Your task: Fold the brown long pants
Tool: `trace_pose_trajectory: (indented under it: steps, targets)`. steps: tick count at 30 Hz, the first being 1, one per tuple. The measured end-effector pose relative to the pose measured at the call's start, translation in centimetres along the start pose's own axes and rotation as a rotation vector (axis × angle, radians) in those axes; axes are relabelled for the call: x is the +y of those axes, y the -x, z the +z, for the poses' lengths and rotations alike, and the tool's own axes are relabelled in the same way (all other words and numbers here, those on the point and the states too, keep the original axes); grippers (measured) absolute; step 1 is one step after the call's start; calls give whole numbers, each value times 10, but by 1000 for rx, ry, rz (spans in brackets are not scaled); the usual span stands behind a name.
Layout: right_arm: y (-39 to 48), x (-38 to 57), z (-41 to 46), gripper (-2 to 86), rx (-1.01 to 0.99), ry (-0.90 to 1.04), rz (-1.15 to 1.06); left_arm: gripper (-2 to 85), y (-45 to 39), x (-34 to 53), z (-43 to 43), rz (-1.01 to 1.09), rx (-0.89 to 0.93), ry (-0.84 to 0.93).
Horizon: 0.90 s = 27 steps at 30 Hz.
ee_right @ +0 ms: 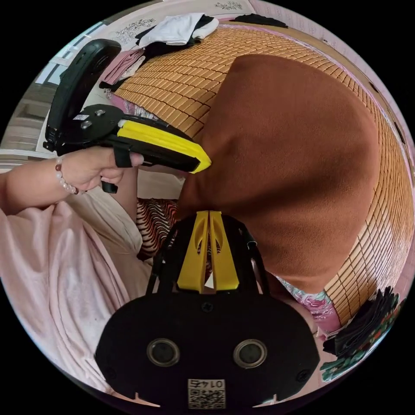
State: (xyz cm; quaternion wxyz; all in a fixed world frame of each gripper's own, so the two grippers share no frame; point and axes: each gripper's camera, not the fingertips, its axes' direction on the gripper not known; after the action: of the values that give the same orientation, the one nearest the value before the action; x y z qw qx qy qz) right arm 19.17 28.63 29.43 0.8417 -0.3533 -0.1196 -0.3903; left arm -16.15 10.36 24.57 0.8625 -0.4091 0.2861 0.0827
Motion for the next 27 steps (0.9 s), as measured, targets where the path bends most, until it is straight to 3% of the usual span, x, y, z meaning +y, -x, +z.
trace_pose_trajectory:
  steps: [3,5,8,12,16,19,27]
  targets:
    - [-11,29,-51,-3,-5,-187,-33,16,5,5,-26,-39,6,-98]
    - [-57,56,-86,22,42,-353,97,75,18,4,-38,-97,18,-164]
    - [-127,79,-93,130,61,-387,256,148,37,-6,-27,-172,43,-158]
    - [-189,97,-71,176,-99,-370,380,185,52,-18,-1,-214,133,-72]
    - [-221,108,-33,165,-320,-315,421,169,53,-24,7,-182,198,-55]
    - [-223,123,-36,135,-374,-330,404,139,65,-21,12,-207,279,-63]
    - [-130,177,-111,71,-220,-467,152,74,66,-9,5,-141,354,-98]
